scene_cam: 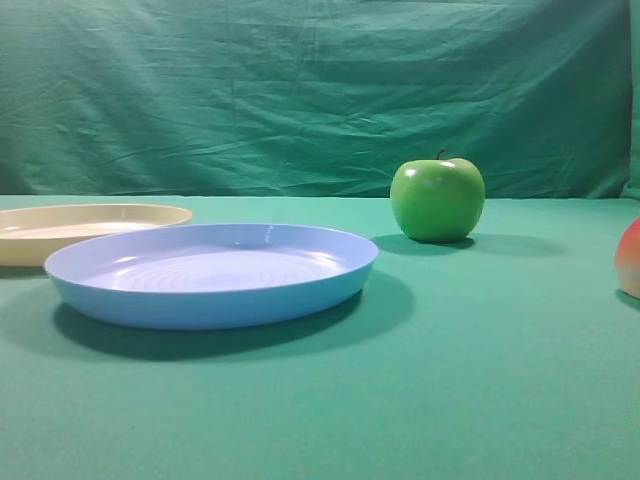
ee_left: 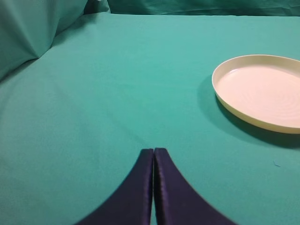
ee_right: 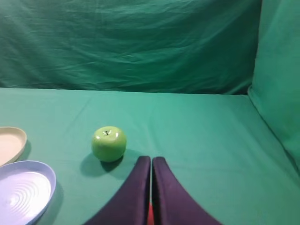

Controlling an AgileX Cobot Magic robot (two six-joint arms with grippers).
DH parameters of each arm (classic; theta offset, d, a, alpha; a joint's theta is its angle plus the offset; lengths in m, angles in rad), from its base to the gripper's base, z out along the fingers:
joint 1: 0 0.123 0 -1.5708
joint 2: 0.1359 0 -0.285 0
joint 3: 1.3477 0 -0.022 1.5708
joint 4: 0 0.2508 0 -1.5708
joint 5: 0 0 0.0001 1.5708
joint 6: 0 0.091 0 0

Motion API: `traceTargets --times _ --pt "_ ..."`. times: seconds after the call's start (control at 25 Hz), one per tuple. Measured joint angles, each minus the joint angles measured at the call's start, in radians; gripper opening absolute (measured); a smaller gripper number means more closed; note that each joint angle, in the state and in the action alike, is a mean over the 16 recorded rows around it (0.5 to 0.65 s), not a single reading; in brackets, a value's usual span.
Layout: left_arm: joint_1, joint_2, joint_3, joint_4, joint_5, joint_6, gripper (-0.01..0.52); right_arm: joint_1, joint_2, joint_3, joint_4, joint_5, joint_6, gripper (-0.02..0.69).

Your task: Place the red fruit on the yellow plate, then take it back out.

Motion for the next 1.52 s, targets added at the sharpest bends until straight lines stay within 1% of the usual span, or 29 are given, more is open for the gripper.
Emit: traceTargets --times 0.24,0.52,1.52 --pt "0.000 0.000 0.000 0.000 0.000 0.000 0.000 -0.001 -0.005 0.162 0.004 -0.116 0.006 0.000" --pt "0.000 0.000 0.000 0.000 0.000 0.000 0.000 -0.001 -0.005 0.246 0.000 -0.180 0.016 0.000" --pt "0.000 0.000 0.000 0.000 0.000 0.000 0.000 -0.001 -0.005 0.255 -0.021 -0.182 0.023 0.000"
